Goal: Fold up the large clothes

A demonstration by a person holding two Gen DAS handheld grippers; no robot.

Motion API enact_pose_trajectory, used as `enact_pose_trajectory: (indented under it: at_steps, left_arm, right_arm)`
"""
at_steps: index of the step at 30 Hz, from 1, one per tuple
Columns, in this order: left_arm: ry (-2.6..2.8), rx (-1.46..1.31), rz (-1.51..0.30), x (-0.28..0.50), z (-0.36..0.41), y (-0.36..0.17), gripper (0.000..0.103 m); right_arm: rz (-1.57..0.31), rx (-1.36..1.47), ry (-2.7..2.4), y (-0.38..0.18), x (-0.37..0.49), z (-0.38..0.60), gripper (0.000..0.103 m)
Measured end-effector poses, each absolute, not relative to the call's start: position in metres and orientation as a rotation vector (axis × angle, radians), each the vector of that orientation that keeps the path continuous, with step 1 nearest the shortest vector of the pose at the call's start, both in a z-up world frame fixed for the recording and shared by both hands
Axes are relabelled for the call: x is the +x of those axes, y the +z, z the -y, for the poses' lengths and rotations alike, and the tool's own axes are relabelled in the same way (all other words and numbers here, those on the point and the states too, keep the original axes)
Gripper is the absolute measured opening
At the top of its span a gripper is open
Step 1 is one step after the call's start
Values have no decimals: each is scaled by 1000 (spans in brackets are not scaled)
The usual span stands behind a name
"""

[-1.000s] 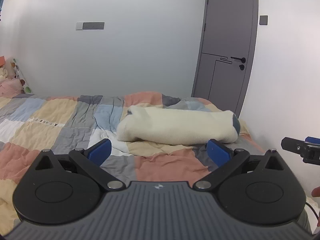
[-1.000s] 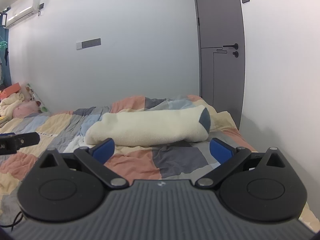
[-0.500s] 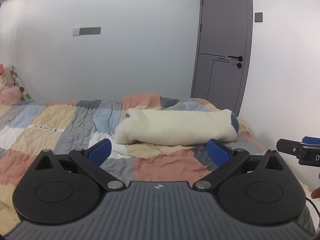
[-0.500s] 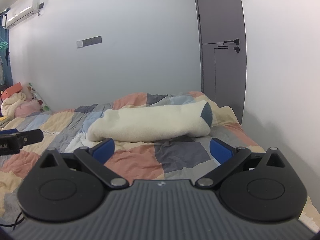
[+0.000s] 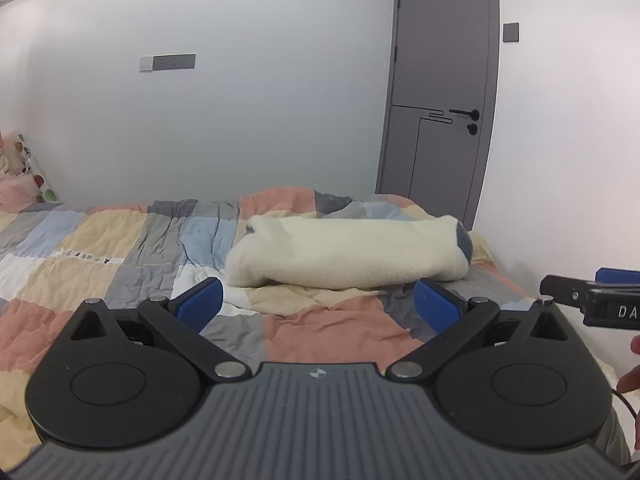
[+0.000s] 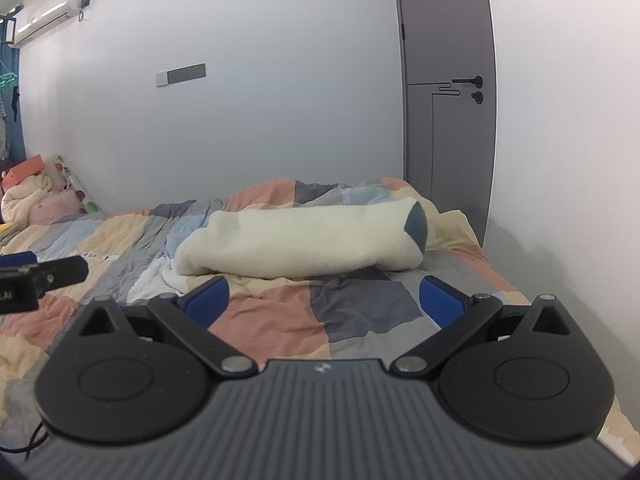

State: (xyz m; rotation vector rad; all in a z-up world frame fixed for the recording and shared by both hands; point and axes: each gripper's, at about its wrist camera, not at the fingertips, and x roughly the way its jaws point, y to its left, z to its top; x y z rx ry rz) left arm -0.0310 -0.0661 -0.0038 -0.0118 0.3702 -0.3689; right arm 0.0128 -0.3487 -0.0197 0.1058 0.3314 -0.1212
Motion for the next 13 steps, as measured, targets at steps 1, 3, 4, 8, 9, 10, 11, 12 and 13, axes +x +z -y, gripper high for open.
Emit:
enact_pose_trajectory:
  at_steps: [1, 3, 4, 8, 9, 10, 11, 12, 13]
  left_arm:
    - [-368, -7, -370, -31, 67, -4, 103]
    - [-367, 0, -370, -32, 68, -4, 103]
    - [-367, 0, -369, -32, 68, -4, 103]
    - [-373, 7, -367, -33, 68, -3, 103]
    - [-367, 9, -366, -34, 68, -3, 103]
    - [-364, 9, -366, -34, 68, -2, 103]
    - [-365, 8, -367, -34, 68, -2, 103]
    - [-367, 6, -367, -34, 67, -1, 103]
    - [-368, 5, -367, -34, 67, -1, 103]
  right_arm:
    - [-332, 108, -122, -20, 13, 348, 103]
    - [-333, 109, -121, -19, 13, 348, 103]
    - [-334, 109, -121, -19, 13, 348, 103]
    - [-331, 107, -118, -19, 12, 347, 103]
    - [-331, 108, -116, -19, 12, 347, 103]
    - [-331, 110, -116, -19, 12, 347, 103]
    - [-332, 111, -117, -19, 11, 347, 103]
    - [-331, 112, -118, -19, 11, 348, 103]
    - [-331, 113, -118, -19, 11, 348, 103]
